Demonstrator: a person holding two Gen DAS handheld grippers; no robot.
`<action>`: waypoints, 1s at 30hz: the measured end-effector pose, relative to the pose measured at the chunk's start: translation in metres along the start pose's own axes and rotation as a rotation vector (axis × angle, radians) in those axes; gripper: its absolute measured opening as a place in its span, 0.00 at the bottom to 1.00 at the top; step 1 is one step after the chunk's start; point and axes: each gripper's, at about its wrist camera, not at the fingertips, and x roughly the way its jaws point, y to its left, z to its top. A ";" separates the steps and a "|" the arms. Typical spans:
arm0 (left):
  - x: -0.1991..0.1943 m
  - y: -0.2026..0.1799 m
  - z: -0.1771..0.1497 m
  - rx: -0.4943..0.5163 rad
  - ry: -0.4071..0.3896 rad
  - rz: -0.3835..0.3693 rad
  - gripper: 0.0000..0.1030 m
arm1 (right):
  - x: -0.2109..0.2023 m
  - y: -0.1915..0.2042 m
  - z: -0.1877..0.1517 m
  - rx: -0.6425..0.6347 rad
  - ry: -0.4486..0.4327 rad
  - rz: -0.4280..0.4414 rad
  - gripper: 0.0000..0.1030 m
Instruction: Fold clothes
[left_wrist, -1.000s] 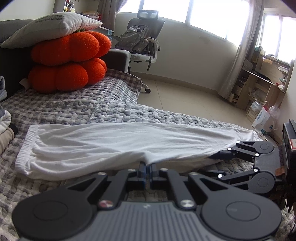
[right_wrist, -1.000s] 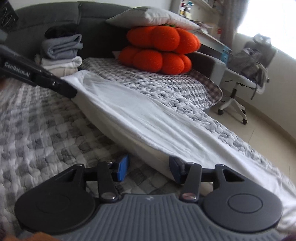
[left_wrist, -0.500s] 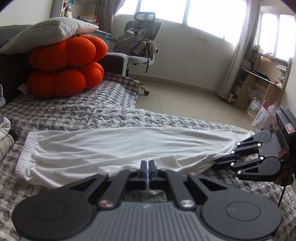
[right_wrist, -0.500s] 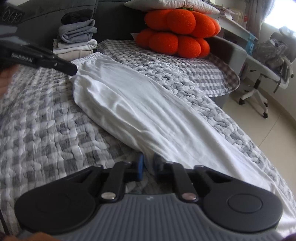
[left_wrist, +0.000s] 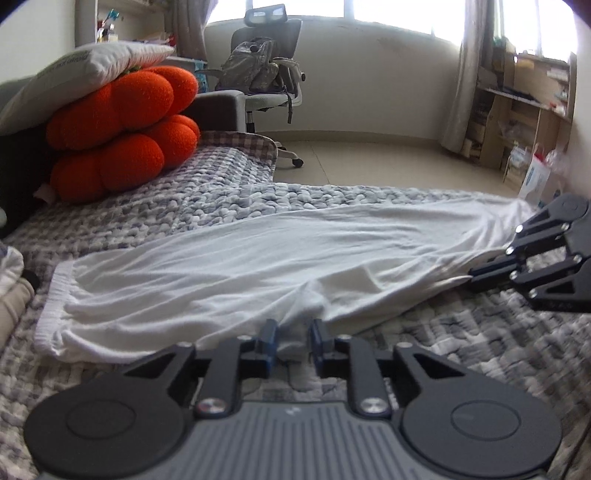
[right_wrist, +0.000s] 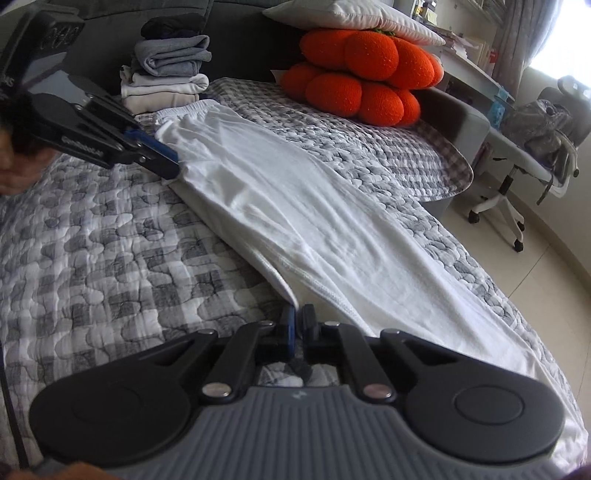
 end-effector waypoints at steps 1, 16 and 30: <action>0.001 -0.003 -0.001 0.023 -0.004 0.019 0.25 | 0.000 0.000 -0.001 -0.001 0.001 0.000 0.04; -0.013 -0.004 0.001 0.012 -0.066 0.045 0.05 | 0.003 -0.013 -0.006 0.043 -0.010 -0.021 0.36; -0.043 0.009 0.003 -0.076 -0.100 0.005 0.04 | 0.006 -0.037 -0.014 0.067 -0.010 -0.051 0.65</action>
